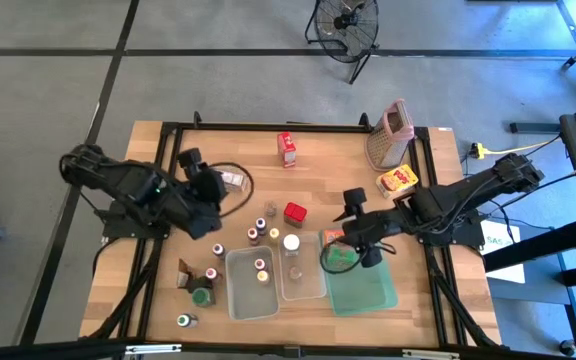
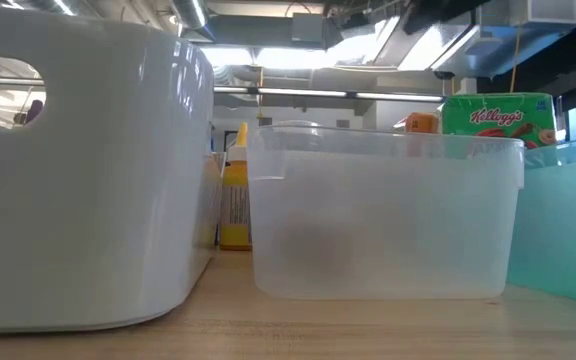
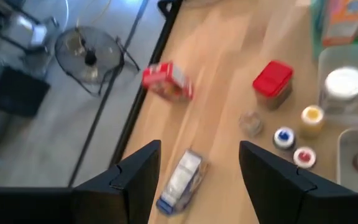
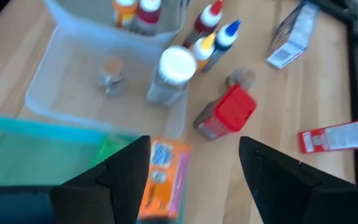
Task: Pick & Place Kitchen Items
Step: Put the red seasoning can into the transparent bin
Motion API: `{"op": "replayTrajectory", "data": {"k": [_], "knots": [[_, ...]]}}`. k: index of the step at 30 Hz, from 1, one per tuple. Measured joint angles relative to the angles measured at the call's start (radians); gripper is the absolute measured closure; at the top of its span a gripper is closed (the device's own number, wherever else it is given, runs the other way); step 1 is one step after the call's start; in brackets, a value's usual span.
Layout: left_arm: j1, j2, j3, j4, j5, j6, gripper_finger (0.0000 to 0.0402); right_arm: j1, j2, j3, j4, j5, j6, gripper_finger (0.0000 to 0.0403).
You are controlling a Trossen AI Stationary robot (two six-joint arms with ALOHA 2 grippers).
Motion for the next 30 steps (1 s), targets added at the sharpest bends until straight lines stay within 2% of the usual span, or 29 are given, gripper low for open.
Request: {"op": "replayTrajectory", "data": {"k": [6, 18, 21, 26, 30], "knots": [[0.043, -0.143, -0.174, 0.003, 0.035, -0.035, 0.019, -0.011, 0.0, 0.0, 0.097, -0.025, 0.017, 0.0155], [0.083, -0.38, -0.452, 0.091, 0.079, -0.045, 0.019, -0.007, 0.002, 0.0, 0.19, -0.26, 0.054, 0.0155], [0.083, -0.427, -0.504, 0.131, 0.102, -0.045, 0.019, -0.007, 0.011, 0.0, 0.242, -0.211, 0.1, 0.0155], [0.083, -0.481, -0.582, 0.205, 0.121, -0.045, 0.019, -0.032, 0.025, 0.001, 0.329, -0.022, 0.181, 0.0155], [0.083, -0.511, -0.651, 0.276, 0.109, -0.009, 0.019, -0.106, 0.032, 0.0, 0.337, 0.008, 0.19, 0.0155]]}}
